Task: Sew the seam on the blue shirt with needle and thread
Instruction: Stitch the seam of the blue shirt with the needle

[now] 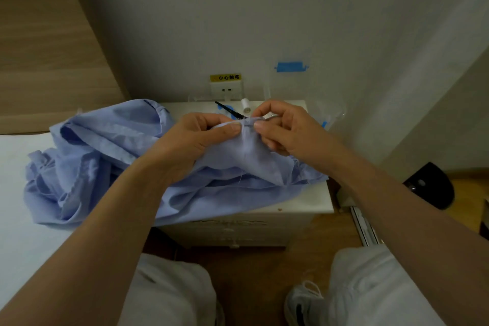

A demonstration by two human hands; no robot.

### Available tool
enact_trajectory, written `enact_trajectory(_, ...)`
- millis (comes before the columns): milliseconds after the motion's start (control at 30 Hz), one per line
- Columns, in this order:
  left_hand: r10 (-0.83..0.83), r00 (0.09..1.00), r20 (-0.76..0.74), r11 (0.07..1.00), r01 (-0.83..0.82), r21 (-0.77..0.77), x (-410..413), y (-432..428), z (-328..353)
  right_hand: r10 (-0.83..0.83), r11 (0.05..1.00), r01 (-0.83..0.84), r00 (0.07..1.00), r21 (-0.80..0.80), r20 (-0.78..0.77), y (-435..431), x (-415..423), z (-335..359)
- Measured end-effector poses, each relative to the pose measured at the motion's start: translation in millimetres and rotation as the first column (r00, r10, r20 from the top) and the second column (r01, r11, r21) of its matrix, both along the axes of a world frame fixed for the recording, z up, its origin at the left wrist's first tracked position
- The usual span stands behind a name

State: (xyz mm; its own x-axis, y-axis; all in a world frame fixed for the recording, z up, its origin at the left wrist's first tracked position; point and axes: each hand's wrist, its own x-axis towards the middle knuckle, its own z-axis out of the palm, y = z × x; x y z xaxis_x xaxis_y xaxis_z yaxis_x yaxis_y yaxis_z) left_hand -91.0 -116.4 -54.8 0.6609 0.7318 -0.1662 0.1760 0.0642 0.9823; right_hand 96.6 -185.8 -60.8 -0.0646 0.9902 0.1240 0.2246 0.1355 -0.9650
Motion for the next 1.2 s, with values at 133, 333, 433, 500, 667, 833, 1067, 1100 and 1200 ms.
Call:
enact_trajectory(133, 0.010, 1.000, 0.000, 0.999, -0.010, -0.038, 3.8, -1.4, -2.6, 0.057, 0.998, -0.057, 0.998, 0.002, 0.021, -0.1, 0.5, -1.8)
enact_trajectory(333, 0.026, 0.999, 0.025, 0.998, -0.025, -0.050, 3.8, -0.4, -4.2, 0.076, 0.997, -0.077, 0.996, 0.005, 0.043, 1.3, 0.8, -4.3)
enact_trajectory(433, 0.047, 0.999, 0.019, 0.998, -0.046, -0.037, 6.0, -2.6, -2.9, -0.046, 0.994, 0.031, 0.990, 0.109, 0.137, 3.1, -1.1, -8.1)
enact_trajectory(500, 0.107, 0.994, 0.011, 0.994, -0.107, -0.014, 7.6, -3.8, -0.5, -0.196, 0.946, 0.127, 0.957, 0.297, 0.214, 4.4, -1.1, -9.2)
enact_trajectory(667, 0.128, 0.990, -0.058, 0.990, -0.124, 0.066, 10.9, -9.1, 1.2, -0.262, 0.854, 0.030, 0.887, 0.519, 0.380, 5.6, -4.8, -10.2)
enact_trajectory(833, 0.132, 0.984, -0.118, 0.983, -0.115, 0.140, 11.4, -9.9, -0.6, -0.335, 0.759, -0.010, 0.851, 0.651, 0.404, 9.9, -5.3, -10.5)
enact_trajectory(1067, 0.316, 0.945, -0.079, 0.946, -0.308, 0.102, 13.3, -6.5, -2.1, 0.563, 0.825, -0.564, 0.826, -0.051, -0.020, -14.1, -12.3, 14.9)
enact_trajectory(1100, 0.353, 0.931, -0.088, 0.933, -0.343, 0.113, 13.0, -5.6, -2.7, 0.758, 0.630, -0.753, 0.650, -0.188, -0.061, -19.8, -10.8, 9.9)
enact_trajectory(1200, 0.404, 0.909, -0.096, 0.909, -0.388, 0.152, 13.0, -4.4, -4.2, 0.883, 0.332, -0.924, 0.375, -0.188, -0.282, -44.1, -31.2, -33.7)
